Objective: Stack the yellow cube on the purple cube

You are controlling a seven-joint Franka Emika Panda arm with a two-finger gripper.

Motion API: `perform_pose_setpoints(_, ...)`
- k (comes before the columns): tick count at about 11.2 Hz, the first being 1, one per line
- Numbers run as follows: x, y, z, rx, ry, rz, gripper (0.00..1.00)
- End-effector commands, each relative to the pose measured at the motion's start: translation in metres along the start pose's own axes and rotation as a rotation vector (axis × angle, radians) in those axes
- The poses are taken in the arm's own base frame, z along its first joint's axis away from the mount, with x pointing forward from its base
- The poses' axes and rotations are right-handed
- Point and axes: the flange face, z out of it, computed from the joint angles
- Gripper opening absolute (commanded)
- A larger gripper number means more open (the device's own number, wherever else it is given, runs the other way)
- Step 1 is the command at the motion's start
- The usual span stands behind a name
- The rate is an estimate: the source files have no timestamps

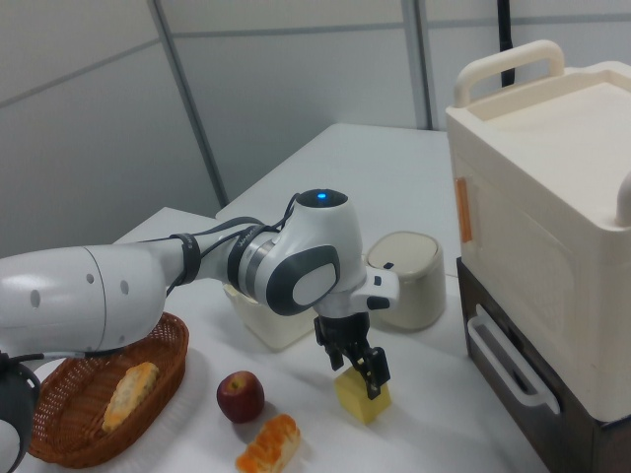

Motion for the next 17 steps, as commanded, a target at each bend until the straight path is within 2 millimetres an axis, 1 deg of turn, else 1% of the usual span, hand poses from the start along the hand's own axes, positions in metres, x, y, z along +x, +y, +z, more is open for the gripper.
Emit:
perform_pose_setpoints(1, -0.003, -0.006, 0.007, -0.001, 0.009, 0.028, 0.9)
perform_pose_setpoints(2, -0.003, -0.004, 0.003, -0.001, 0.012, 0.033, 0.57)
perform_pose_setpoints(3, -0.003, -0.001, -0.008, -0.001, 0.019, 0.036, 0.34)
perform_pose_setpoints(4, -0.007, 0.009, -0.032, 0.004, 0.042, 0.05, 0.29)
perform_pose_setpoints(5, -0.015, 0.024, -0.058, 0.0, 0.024, 0.057, 0.29)
perform_pose_setpoints(6, -0.02, 0.038, -0.076, -0.019, 0.023, 0.056, 0.27)
perform_pose_setpoints(8, -0.042, 0.084, -0.106, -0.047, -0.05, 0.018, 0.27)
perform_pose_setpoints(9, -0.053, 0.116, -0.121, -0.044, -0.072, 0.013, 0.27)
perform_pose_setpoints(10, -0.06, 0.139, -0.124, -0.04, -0.095, 0.0, 0.27)
perform_pose_setpoints(11, -0.067, 0.169, -0.125, -0.049, -0.108, 0.014, 0.27)
perform_pose_setpoints(12, -0.071, 0.192, -0.12, -0.06, -0.123, 0.037, 0.27)
perform_pose_setpoints(13, -0.075, 0.21, -0.117, -0.071, -0.135, 0.02, 0.27)
perform_pose_setpoints(14, -0.082, 0.233, -0.113, -0.064, -0.148, 0.008, 0.28)
perform_pose_setpoints(16, -0.096, 0.273, -0.099, -0.041, -0.188, -0.039, 0.3)
perform_pose_setpoints(17, -0.102, 0.286, -0.092, -0.037, -0.205, -0.063, 0.32)
